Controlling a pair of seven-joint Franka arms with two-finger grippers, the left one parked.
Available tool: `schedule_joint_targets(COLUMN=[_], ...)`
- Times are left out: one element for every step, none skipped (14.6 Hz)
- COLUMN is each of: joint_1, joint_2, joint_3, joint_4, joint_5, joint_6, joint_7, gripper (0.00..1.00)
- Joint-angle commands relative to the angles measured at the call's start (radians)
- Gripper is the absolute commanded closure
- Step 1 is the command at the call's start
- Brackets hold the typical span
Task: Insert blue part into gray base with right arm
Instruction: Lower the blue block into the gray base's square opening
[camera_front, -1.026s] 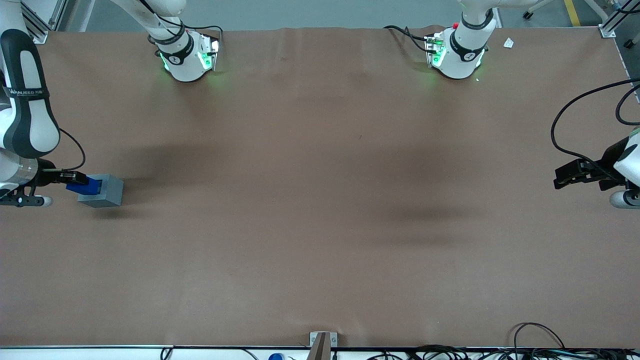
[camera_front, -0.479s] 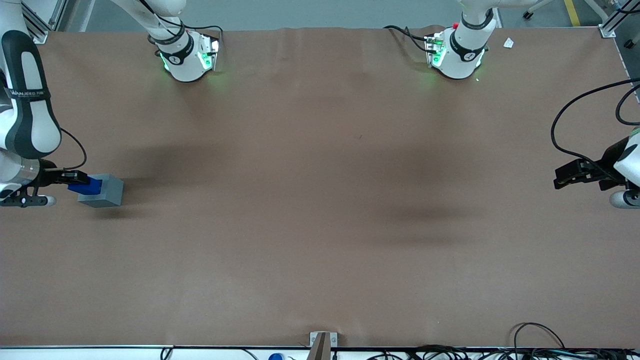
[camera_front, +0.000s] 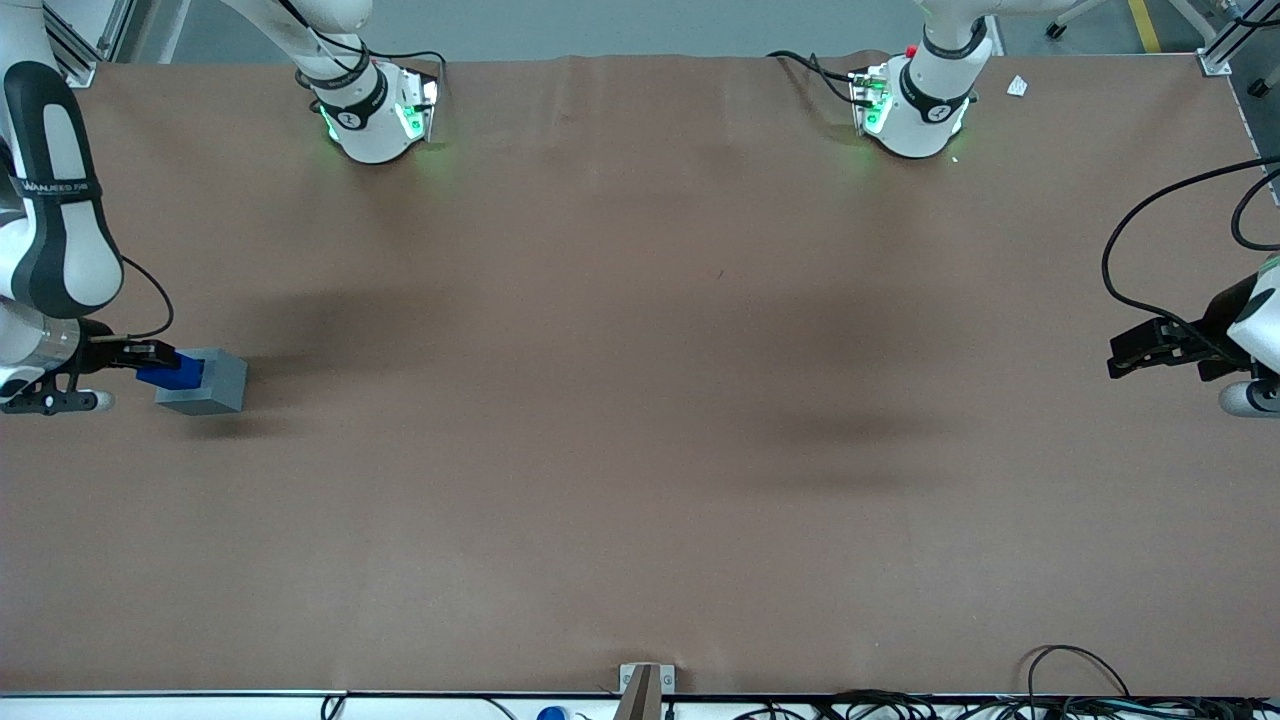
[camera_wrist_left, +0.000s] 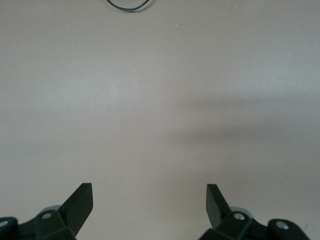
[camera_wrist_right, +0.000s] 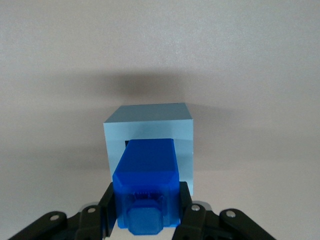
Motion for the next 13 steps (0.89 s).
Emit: schedule_joint_targets(joint_1=[-0.008,-0.008,-0.008,-0.006,-0.006,-0.005,-0.003,-0.003,-0.002,0.000,0.000,0.000,-0.001], joint_2=[0.011,0.013,0.013,0.013,0.014,0.016,0.019,0.020,0.025,0.027,0.027,0.028,0.031], joint_3=[0.012,0.012,0.012,0.012,0.012,0.014,0.014,0.014,0.014,0.014,0.014,0.014,0.014], joint_4=[0.009,0.011,0.011,0.011,0.012,0.012,0.014,0.014,0.014,0.014,0.012,0.012,0.012], joint_5=[-0.011,-0.011,-0.011,-0.011,-0.011,-0.011,-0.011,-0.011,-0.011,-0.011,-0.011,-0.011,-0.011], joint_6=[-0.002,-0.002,-0.002,-0.002,0.000,0.000,0.000,0.000,0.000,0.000,0.000,0.000,0.000], joint_7=[-0.008,-0.008,-0.008,-0.007,-0.007,-0.007,-0.007,-0.007,-0.005,-0.005,-0.005,-0.007,-0.007], gripper=[0.85,0.85,0.85,0.85,0.85,0.85,0.85,0.85,0.85,0.85,0.85,0.84,0.84])
